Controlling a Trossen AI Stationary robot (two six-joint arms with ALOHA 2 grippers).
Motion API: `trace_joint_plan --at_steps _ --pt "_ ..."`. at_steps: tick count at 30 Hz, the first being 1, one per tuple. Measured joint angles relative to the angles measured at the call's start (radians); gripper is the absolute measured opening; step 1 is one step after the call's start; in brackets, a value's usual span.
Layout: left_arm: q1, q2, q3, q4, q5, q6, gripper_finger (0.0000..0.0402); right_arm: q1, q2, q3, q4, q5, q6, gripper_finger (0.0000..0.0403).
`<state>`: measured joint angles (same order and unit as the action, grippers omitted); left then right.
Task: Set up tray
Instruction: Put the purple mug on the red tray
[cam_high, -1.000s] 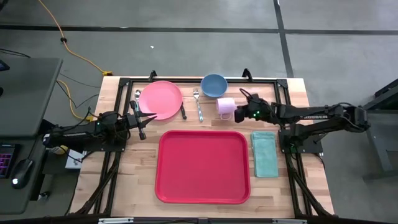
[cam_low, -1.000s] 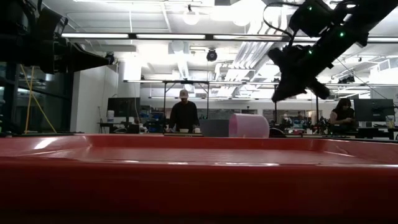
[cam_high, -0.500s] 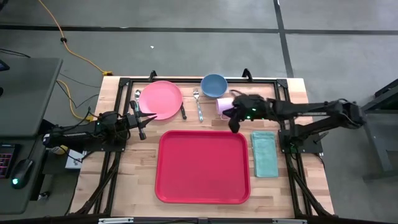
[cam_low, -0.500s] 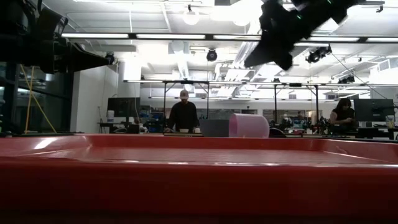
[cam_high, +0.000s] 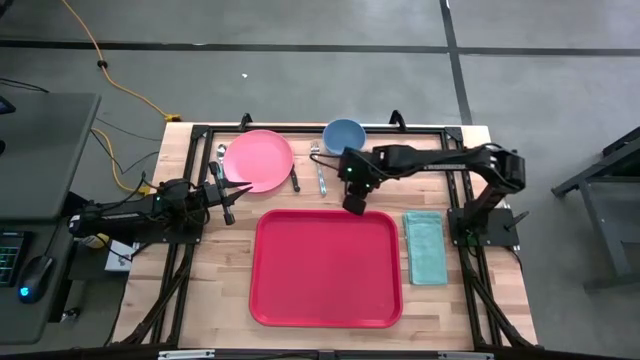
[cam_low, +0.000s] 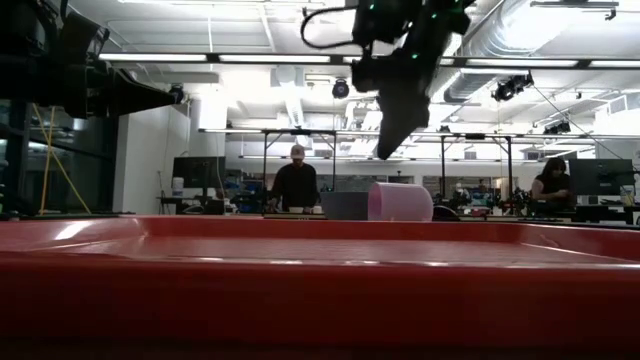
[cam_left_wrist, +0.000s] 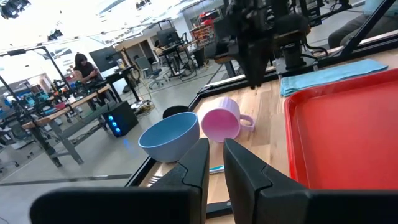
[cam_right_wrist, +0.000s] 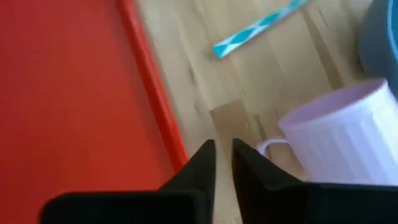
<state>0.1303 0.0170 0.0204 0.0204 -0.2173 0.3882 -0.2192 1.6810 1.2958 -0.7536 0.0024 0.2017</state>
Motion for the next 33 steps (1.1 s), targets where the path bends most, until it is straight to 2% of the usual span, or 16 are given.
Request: trace_joint_plan --at_steps 7,10,13,18,28,33 --pt "0.0 0.0 0.0 -0.002 0.031 0.0 0.0078 -0.065 0.001 0.001 0.026 0.035 0.156 0.0158" --pt "0.0 0.0 -0.001 -0.003 0.051 0.0 0.0078 -0.084 -0.001 0.001 0.029 0.033 0.144 0.0205" --pt "0.0 0.0 -0.001 -0.003 0.062 0.0 0.0078 -0.09 -0.001 -0.004 0.012 -0.027 0.098 0.0235" --pt "0.0 0.0 -0.001 -0.005 0.089 0.0 0.0079 -0.06 -0.001 -0.009 -0.047 -0.088 -0.002 0.0247" --pt "0.0 0.0 -0.001 -0.009 0.097 0.001 0.0079 -0.008 0.044 -0.022 -0.06 -0.054 -0.184 0.0247" --pt "0.0 0.0 -0.001 -0.01 0.099 0.008 0.0079 -0.002 0.091 -0.078 -0.047 -0.062 -0.201 0.0247"
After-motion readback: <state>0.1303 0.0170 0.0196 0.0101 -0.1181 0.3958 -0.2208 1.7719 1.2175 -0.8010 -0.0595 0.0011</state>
